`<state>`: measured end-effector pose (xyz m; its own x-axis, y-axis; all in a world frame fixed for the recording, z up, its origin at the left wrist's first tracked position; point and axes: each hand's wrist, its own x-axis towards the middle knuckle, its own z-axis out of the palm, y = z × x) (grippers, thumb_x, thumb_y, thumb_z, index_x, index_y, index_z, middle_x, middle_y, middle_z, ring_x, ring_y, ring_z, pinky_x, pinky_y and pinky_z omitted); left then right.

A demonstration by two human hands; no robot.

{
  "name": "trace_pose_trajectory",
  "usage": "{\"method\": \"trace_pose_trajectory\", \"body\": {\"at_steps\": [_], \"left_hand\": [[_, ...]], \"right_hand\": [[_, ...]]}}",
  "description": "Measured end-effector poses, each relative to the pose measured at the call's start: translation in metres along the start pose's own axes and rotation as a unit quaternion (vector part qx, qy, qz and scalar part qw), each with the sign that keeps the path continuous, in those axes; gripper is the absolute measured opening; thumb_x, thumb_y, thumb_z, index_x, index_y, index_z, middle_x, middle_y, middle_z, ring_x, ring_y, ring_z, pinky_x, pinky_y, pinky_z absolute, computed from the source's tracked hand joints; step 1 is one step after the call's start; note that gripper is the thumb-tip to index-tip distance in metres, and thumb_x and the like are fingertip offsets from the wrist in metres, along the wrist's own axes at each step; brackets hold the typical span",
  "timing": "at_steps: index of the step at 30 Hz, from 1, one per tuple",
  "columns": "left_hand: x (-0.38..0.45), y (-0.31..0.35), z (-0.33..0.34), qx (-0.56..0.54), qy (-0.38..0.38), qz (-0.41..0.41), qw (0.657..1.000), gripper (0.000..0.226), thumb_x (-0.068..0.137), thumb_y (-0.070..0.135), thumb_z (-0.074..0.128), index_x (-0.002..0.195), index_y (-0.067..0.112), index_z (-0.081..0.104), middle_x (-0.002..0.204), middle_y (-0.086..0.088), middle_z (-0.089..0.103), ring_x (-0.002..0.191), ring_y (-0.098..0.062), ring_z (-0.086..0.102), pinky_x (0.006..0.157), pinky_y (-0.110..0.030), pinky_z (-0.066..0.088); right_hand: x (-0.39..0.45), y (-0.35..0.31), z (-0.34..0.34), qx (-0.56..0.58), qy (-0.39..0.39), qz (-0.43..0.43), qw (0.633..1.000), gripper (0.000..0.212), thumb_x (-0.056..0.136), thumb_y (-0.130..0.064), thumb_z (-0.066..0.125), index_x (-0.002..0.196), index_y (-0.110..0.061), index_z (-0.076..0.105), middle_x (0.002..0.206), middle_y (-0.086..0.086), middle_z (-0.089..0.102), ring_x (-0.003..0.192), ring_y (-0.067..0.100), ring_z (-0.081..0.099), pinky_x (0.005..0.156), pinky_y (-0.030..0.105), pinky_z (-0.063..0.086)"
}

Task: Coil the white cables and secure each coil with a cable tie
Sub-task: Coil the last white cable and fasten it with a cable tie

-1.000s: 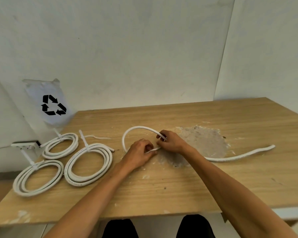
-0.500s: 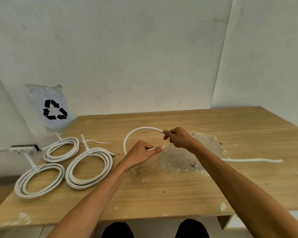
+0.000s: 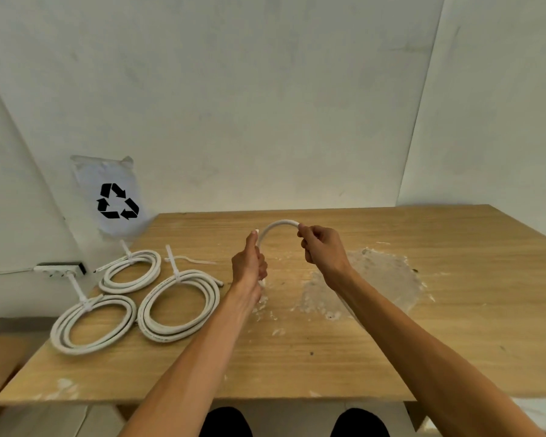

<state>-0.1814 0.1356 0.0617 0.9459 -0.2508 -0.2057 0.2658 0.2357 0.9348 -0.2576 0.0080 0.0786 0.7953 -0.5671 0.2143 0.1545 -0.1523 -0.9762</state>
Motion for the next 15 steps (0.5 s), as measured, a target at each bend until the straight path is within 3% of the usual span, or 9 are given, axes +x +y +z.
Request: {"method": "trace_pose_trajectory", "body": {"at_steps": [3,6,10,12,14,15], "left_hand": [[-0.001,-0.003,0.004,-0.023,-0.035,-0.035,0.999,0.053,0.098,0.041,0.056,0.055,0.022,0.031,0.045,0.006,0.021,0.038,-0.012,0.018,0.043,-0.027,0.015],[0.0,0.005,0.004,-0.064,-0.062,-0.047,0.995,0.051,0.102,0.041,0.05,0.059,0.02,0.033,0.048,0.004,0.021,0.04,-0.013,0.019,0.041,-0.027,0.018],[0.009,0.016,-0.006,-0.146,-0.073,-0.094,0.982,0.043,0.103,0.042,0.049,0.072,0.012,0.051,0.054,-0.001,0.048,0.048,-0.014,0.044,0.05,-0.027,0.036],[0.014,0.018,-0.013,-0.171,-0.103,-0.119,0.973,0.043,0.103,0.042,0.048,0.083,0.006,0.06,0.066,-0.007,0.066,0.059,-0.02,0.061,0.06,-0.029,0.05],[0.017,0.018,-0.019,-0.204,-0.164,-0.151,0.953,0.048,0.105,0.043,0.042,0.097,0.001,0.064,0.086,-0.015,0.075,0.075,-0.027,0.073,0.07,-0.037,0.058],[0.017,0.018,-0.023,-0.233,-0.19,-0.169,0.939,0.05,0.106,0.043,0.039,0.105,-0.001,0.064,0.096,-0.018,0.075,0.082,-0.028,0.075,0.075,-0.041,0.059]], "right_hand": [[-0.011,0.0,0.018,-0.061,0.004,-0.08,0.995,0.03,0.102,-0.033,0.052,0.091,-0.008,0.065,0.067,0.0,0.052,0.054,0.01,0.042,0.051,0.028,0.036],[-0.023,0.002,0.029,-0.123,0.013,-0.141,0.982,0.025,0.102,-0.033,0.052,0.093,-0.014,0.064,0.074,-0.006,0.061,0.059,0.003,0.05,0.055,0.021,0.04],[-0.037,0.002,0.033,-0.233,-0.034,-0.218,0.947,0.023,0.102,-0.033,0.052,0.102,-0.012,0.063,0.071,-0.017,0.059,0.054,0.0,0.056,0.048,0.016,0.039],[-0.039,0.002,0.033,-0.279,-0.039,-0.283,0.917,0.019,0.102,-0.027,0.054,0.105,-0.009,0.062,0.07,-0.019,0.055,0.049,-0.001,0.052,0.046,0.012,0.035],[-0.038,0.004,0.032,-0.344,-0.035,-0.368,0.863,0.015,0.1,-0.022,0.059,0.108,-0.009,0.06,0.07,-0.007,0.061,0.045,0.006,0.047,0.047,0.011,0.029],[-0.037,0.008,0.032,-0.373,-0.044,-0.404,0.834,0.015,0.099,-0.021,0.06,0.108,-0.009,0.059,0.072,-0.001,0.064,0.046,0.012,0.049,0.045,0.017,0.033]]}}
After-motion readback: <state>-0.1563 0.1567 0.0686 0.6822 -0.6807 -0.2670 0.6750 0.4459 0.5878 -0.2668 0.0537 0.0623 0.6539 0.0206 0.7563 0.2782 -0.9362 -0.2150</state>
